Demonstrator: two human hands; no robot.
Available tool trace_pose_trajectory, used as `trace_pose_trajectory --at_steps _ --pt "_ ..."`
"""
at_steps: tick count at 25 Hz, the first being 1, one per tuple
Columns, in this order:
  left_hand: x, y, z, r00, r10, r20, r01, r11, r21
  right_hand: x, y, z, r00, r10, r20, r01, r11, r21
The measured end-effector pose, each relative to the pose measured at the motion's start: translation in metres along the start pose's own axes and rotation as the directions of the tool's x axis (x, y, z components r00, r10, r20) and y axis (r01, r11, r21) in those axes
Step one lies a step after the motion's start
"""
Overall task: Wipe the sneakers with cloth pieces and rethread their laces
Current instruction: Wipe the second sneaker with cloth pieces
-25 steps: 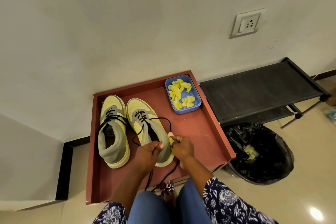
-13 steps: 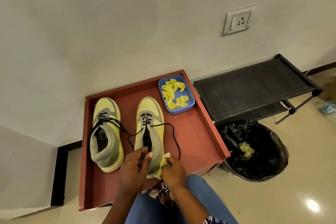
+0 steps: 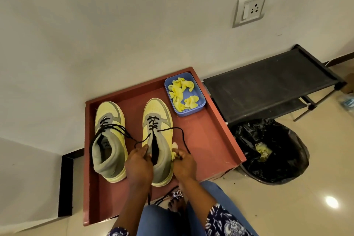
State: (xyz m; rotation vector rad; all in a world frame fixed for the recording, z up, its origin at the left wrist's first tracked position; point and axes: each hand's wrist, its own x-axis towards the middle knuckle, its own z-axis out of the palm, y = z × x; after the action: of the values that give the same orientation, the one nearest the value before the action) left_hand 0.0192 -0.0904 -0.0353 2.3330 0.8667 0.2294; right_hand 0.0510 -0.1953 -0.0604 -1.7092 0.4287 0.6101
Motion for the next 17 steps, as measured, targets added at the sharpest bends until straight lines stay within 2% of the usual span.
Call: trace_pose_trajectory --at_steps 5,9,13,17 --pt "0.001 0.0 0.001 1.0 0.006 0.007 -0.006 1.0 0.014 0.032 -0.036 0.001 0.998 -0.064 0.019 0.064 0.998 0.003" --pt "0.001 -0.002 0.0 1.0 0.026 0.01 -0.027 0.999 0.021 0.031 -0.032 0.002 0.985 -0.147 0.095 0.152 0.987 -0.046" --pt "0.0 0.002 0.0 1.0 0.017 0.009 -0.017 0.998 0.056 -0.001 -0.006 -0.003 0.986 -0.137 0.1 0.148 0.983 -0.112" --pt "-0.003 0.004 -0.001 1.0 0.023 0.001 -0.023 0.997 0.069 -0.03 0.015 0.0 0.995 -0.068 0.075 0.077 0.988 -0.13"
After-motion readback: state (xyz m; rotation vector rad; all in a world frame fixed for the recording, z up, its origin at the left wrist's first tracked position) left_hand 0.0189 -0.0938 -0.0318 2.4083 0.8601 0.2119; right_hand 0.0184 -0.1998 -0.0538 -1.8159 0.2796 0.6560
